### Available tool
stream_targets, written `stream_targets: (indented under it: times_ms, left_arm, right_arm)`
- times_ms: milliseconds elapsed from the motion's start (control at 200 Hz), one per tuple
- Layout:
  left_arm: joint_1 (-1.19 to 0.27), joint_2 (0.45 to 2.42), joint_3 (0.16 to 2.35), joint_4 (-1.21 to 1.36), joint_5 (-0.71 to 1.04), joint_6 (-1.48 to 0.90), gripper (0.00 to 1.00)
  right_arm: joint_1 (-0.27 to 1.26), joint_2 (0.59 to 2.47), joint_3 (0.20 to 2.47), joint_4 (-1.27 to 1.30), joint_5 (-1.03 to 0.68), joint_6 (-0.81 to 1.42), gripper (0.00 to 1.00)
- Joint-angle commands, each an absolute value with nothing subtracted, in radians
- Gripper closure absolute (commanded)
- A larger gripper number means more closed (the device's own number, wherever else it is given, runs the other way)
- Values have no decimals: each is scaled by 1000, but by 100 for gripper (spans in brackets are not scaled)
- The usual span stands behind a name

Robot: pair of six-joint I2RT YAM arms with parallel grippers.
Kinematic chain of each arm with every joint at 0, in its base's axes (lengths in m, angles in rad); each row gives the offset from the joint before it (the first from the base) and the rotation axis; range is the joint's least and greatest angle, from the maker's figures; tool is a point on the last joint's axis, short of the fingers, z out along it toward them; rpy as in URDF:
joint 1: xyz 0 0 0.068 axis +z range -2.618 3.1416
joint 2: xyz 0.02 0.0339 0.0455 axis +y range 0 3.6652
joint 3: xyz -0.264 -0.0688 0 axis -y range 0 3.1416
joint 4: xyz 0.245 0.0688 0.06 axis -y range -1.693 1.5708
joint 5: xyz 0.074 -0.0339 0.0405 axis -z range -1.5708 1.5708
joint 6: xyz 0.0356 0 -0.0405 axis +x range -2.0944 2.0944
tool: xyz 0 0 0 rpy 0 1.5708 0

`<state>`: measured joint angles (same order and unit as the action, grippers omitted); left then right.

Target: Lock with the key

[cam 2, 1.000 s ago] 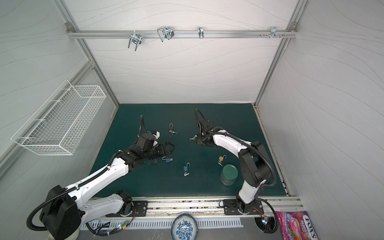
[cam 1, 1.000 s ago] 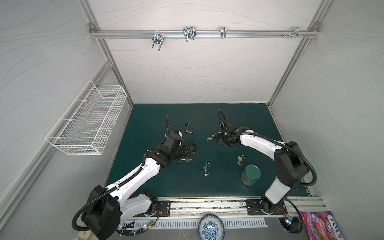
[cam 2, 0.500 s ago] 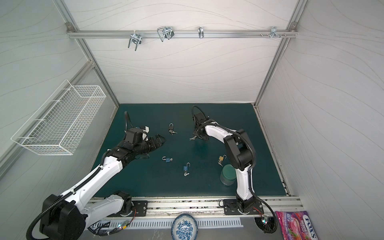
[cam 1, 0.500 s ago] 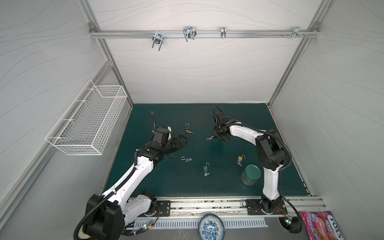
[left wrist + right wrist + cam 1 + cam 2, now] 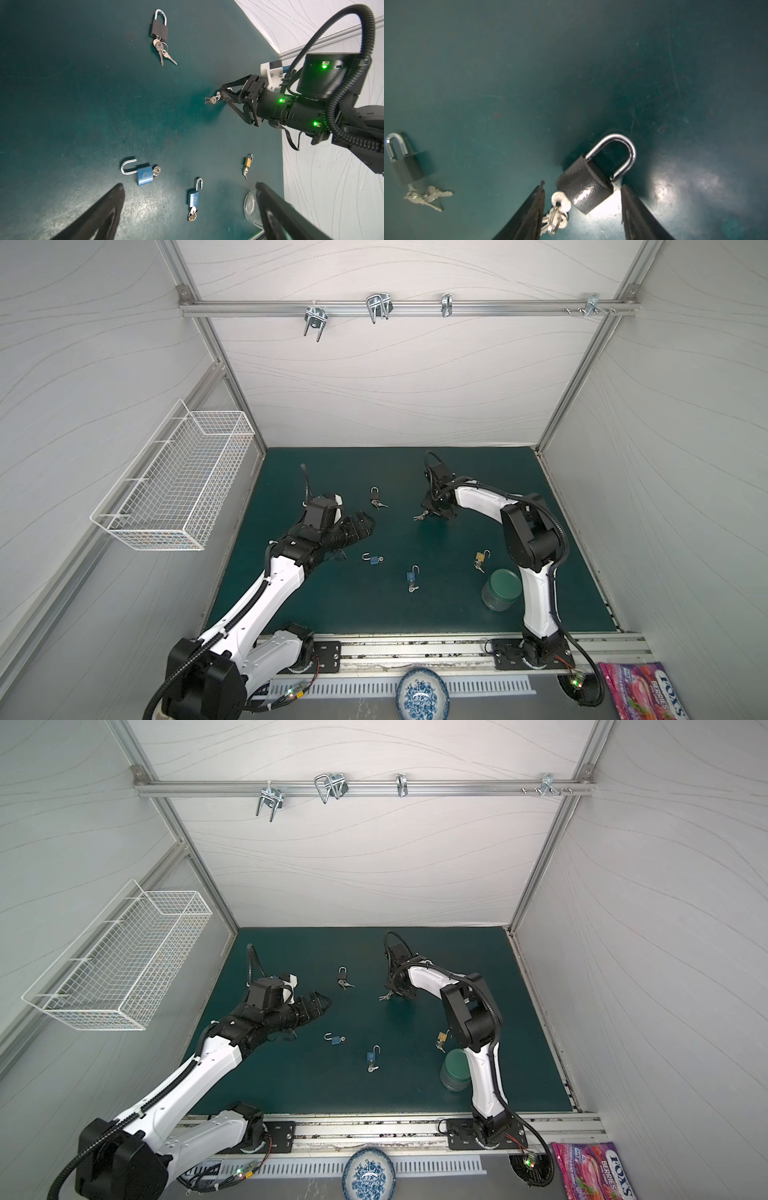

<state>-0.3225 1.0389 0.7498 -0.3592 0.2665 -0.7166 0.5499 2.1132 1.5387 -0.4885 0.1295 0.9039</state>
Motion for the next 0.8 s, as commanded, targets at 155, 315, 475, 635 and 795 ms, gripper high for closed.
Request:
stream_targets:
  times_ms: [155, 315, 475, 635, 795]
  left_arm:
    - [-319, 1017, 787, -385, 262, -698, 1]
    - [-320, 1018, 789, -391, 257, -696, 1]
    - [-319, 1019, 789, -394, 258, -695, 1]
    - [-319, 1023, 790, -395, 255, -696, 1]
    - [-318, 1026, 785, -390, 256, -701, 1]
  right_arm:
    - [544, 2168, 1594, -501, 98, 928, 40]
    - [545, 2204, 1639, -529, 105, 899, 44]
    - [554, 2235, 1695, -602, 143, 831, 46]
    - [586, 2288, 1778, -720, 207, 714, 49]
    - [612, 2320, 1794, -757, 256, 649, 53]
